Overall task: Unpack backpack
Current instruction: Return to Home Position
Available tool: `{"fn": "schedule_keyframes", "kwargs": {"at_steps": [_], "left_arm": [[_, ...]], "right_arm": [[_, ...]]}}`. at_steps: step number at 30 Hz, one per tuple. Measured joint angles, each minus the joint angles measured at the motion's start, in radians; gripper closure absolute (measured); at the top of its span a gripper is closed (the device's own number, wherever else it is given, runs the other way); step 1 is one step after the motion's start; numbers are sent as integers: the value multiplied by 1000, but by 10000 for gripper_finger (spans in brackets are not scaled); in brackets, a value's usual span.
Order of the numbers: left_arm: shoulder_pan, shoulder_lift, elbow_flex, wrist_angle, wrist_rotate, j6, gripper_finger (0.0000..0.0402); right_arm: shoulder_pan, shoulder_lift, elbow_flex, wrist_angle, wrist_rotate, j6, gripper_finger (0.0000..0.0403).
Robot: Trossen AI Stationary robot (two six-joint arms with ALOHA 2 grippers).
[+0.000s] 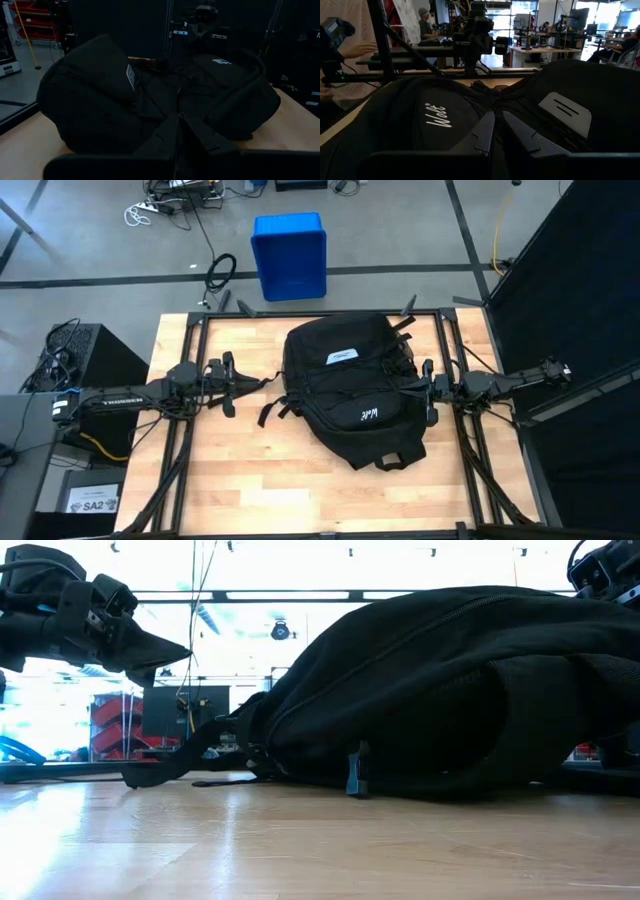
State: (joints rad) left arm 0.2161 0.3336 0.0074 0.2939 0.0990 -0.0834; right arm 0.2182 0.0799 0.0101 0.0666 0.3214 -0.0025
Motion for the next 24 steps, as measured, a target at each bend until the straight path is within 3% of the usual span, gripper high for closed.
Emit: {"fn": "schedule_keyframes", "kwargs": {"at_steps": [24], "left_arm": [[0, 0, 0, 0, 0, 0, 401]], "right_arm": [[0, 0, 0, 0, 0, 0, 390]]}}
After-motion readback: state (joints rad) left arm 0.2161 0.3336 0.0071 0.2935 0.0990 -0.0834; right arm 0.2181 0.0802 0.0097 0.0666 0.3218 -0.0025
